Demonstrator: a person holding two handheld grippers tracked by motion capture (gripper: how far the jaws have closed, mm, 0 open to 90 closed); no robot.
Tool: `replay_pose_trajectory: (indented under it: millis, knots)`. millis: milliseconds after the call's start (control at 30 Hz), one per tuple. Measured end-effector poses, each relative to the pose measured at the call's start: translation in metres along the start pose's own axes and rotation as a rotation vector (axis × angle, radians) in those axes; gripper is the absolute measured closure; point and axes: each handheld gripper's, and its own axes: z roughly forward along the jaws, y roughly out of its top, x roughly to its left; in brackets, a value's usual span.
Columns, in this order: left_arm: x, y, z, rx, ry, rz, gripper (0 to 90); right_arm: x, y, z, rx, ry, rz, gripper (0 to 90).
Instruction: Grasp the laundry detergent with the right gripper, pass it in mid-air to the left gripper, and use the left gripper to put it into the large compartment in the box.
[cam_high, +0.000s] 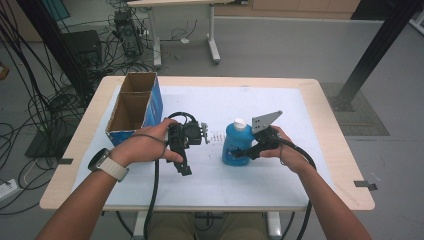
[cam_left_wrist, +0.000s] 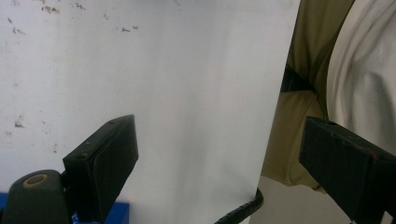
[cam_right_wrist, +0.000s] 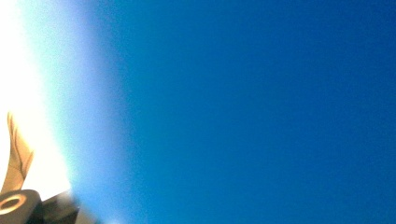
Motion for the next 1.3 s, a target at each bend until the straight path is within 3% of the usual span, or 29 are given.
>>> replay_pose_trajectory:
  millis: [1300]
  knots:
    - [0.0014,-0.0005,-0.0034,0.0,0.006,-0.005,12.2,-0.0007,-0.0005,0.0001,-0.004,0.003,0.007,42.7]
